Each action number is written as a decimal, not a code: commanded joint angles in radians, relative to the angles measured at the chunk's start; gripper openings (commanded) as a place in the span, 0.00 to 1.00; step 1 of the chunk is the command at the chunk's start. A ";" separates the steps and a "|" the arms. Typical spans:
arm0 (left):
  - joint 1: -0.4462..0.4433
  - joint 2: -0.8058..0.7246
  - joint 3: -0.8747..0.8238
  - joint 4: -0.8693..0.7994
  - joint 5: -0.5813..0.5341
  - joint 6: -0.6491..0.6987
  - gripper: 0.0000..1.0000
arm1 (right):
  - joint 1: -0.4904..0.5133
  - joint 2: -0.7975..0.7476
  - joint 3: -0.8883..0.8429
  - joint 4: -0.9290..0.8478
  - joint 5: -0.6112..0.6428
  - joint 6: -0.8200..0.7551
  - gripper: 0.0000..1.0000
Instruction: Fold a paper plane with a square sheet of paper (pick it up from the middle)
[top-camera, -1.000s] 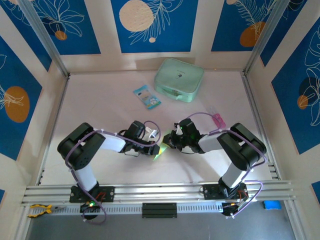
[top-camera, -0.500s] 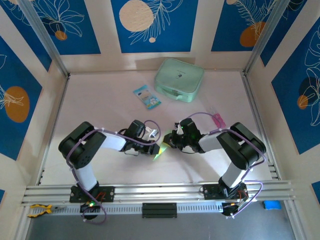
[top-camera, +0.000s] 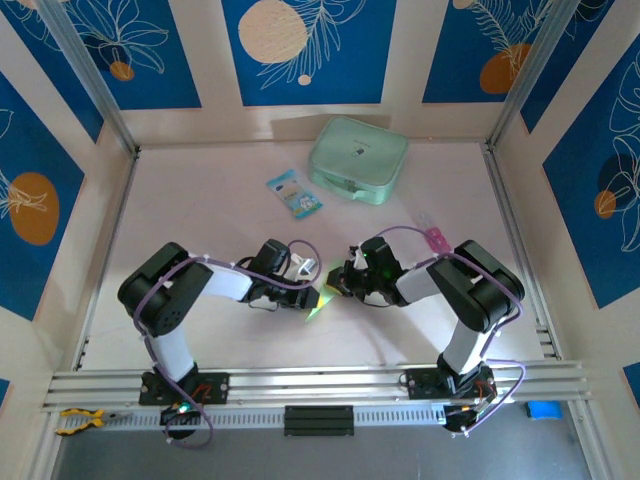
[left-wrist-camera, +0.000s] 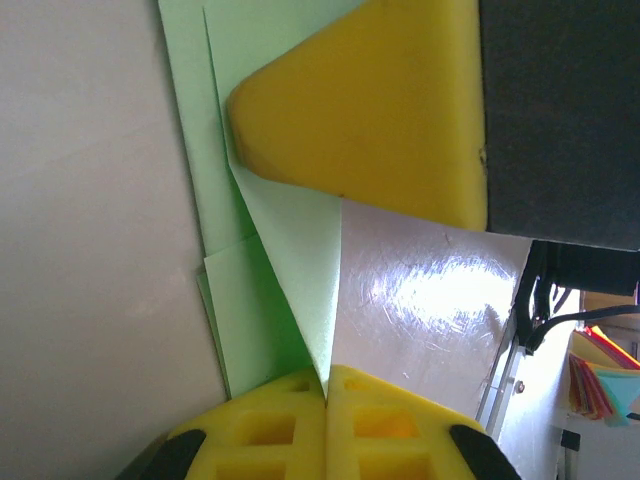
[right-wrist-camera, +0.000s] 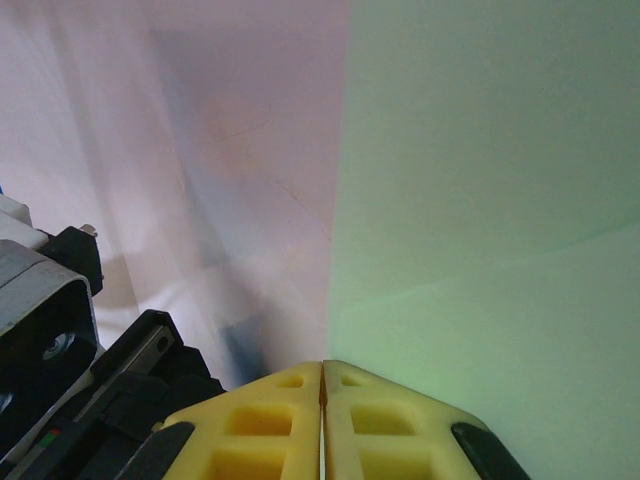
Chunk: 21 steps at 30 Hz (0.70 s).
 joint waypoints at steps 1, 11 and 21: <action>-0.005 0.044 -0.024 -0.091 -0.086 0.010 0.05 | -0.007 0.034 -0.028 -0.078 0.039 0.004 0.11; -0.007 -0.058 -0.039 -0.110 -0.030 -0.016 0.10 | -0.006 0.027 -0.015 -0.172 0.077 -0.014 0.11; -0.006 -0.064 -0.068 -0.100 0.024 -0.036 0.00 | 0.001 0.036 0.012 -0.244 0.098 -0.021 0.10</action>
